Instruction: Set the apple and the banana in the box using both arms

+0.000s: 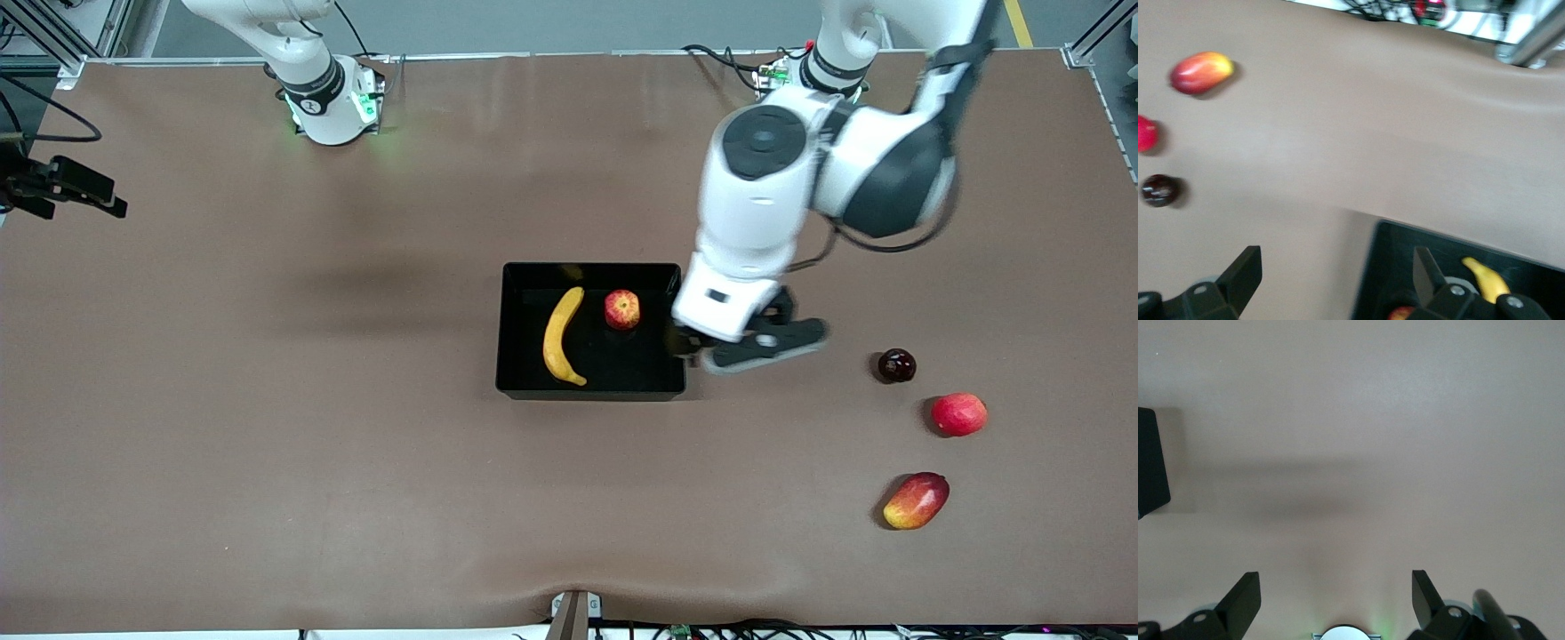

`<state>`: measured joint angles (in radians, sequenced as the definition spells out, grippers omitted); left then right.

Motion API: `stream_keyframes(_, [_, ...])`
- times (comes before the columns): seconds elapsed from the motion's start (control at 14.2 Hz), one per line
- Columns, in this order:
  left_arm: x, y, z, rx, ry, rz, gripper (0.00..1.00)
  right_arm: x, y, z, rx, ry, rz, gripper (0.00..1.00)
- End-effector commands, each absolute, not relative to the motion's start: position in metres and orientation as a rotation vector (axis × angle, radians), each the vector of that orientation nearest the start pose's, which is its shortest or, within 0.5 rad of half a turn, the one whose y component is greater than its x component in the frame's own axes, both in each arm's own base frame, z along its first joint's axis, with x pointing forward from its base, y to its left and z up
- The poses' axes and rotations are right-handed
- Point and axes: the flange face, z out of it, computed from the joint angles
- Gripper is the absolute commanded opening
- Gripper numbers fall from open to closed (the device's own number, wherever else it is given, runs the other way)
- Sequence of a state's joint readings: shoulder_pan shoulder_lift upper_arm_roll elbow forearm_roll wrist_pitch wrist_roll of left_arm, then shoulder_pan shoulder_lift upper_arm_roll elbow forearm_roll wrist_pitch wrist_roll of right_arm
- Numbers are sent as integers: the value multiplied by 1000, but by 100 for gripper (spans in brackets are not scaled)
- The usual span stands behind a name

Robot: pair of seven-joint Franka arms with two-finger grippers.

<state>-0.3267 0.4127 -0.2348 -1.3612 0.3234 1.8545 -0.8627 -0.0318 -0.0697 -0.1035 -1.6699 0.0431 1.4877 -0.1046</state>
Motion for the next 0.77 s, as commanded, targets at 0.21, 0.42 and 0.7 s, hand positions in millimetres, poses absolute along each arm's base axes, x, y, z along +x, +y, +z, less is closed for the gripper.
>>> stream_keyframes(0.21, [610,-237,552,-3016,-478,-208,100,519,-77,614,-3048,61,152,100])
stream_keyframes(0.42, [611,-186,577,-3011,-434,-181,100,519,-74,615,-3049,51,148,100])
stream_keyframes(0.7, [598,-137,609,-3002,-315,-141,100,518,-66,618,-3067,38,141,100])
